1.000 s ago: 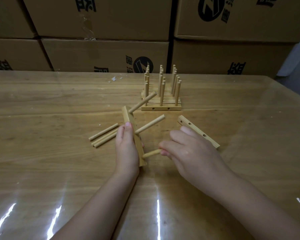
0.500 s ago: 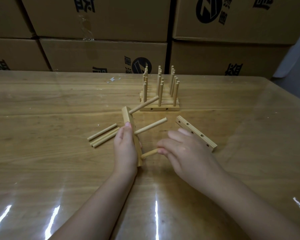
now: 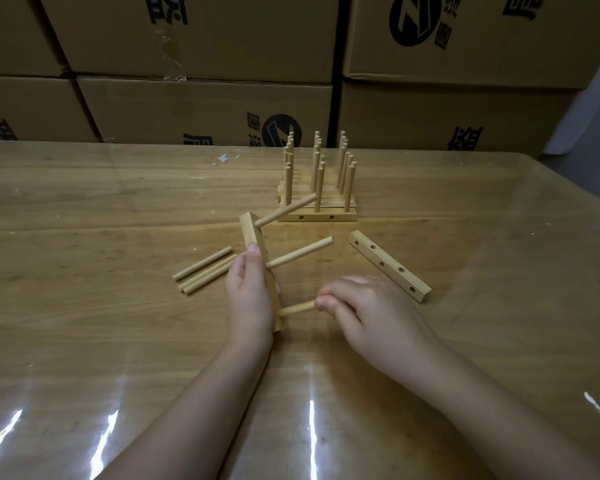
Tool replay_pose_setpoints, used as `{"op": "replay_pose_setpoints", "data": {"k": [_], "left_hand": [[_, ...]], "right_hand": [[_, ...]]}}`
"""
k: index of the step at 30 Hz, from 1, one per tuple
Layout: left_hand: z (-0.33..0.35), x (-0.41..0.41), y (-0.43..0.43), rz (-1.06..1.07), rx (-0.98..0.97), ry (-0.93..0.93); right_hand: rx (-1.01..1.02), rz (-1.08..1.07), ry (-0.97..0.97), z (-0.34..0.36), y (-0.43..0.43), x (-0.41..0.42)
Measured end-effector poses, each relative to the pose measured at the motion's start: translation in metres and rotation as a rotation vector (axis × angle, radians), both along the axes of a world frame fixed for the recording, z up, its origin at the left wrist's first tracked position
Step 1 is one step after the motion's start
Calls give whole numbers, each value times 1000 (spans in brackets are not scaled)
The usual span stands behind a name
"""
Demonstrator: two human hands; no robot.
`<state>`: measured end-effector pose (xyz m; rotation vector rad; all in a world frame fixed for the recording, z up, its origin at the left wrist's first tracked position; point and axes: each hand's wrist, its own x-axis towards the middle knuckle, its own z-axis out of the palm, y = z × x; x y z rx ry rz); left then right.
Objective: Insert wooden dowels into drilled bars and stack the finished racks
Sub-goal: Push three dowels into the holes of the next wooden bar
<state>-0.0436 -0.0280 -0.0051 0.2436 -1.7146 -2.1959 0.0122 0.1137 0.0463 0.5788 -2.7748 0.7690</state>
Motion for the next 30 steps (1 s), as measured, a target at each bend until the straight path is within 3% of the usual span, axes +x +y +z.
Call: {"op": "replay_pose_setpoints", "data": {"k": [16,18,24,30], "left_hand": [[-2,2,2,-3,-115,14],[-1,2,1,-7,-92,-2],[4,0,2,-44,-77,-22],[4,0,2,-78,-40,-59]], "right_hand": [[7,-109,-324,14,-3,-8],[56,-93,-282,17,-5,-6],[609,139,38,29,0,-15],[721,346,192,23,-9,-16]]}}
